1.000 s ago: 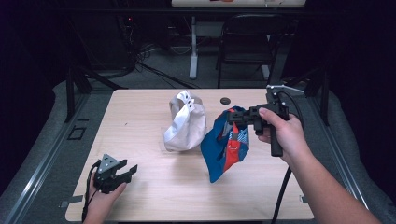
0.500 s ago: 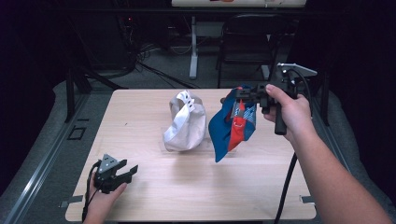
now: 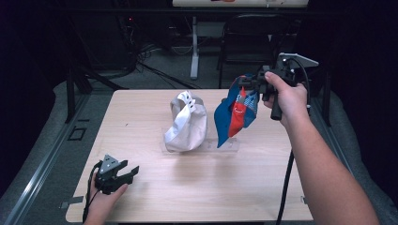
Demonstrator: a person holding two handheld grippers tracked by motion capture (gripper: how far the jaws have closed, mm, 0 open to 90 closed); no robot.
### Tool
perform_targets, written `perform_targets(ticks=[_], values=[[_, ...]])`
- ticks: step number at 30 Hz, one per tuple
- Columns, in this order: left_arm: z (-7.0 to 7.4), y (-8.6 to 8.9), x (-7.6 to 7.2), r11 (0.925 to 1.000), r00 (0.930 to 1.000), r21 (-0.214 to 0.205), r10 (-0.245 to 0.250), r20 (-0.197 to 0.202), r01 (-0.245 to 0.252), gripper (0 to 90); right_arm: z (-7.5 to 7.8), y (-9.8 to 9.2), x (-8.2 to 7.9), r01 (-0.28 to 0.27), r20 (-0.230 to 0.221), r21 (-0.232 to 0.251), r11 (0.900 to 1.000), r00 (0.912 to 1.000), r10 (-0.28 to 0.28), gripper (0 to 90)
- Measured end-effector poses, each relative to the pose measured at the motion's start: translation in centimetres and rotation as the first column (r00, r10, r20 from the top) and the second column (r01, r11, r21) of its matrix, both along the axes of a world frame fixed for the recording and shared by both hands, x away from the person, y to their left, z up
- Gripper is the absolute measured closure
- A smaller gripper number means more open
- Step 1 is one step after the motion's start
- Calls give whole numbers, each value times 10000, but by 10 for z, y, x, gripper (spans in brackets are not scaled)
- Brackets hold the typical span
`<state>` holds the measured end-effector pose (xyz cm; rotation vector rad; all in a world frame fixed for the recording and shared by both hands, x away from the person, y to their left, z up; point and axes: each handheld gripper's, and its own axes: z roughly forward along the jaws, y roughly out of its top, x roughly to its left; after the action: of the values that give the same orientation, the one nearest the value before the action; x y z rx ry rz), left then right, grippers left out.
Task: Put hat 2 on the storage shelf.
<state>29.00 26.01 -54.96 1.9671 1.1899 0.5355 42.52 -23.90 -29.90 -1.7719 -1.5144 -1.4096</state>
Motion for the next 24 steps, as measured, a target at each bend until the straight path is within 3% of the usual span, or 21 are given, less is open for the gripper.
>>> perform_targets(ticks=[13, 24], values=[[0, 1, 0, 10000, 10000, 48, 17, -55, -17, 458, -14, -1, 15, 520, -350, -470, 9975, 9979, -537, 778], [-1, 1, 1, 10000, 10000, 58, 29, 8, -29, 458, -28, 12, 19, 221, -529, -620, 9978, 9983, -254, 777]])
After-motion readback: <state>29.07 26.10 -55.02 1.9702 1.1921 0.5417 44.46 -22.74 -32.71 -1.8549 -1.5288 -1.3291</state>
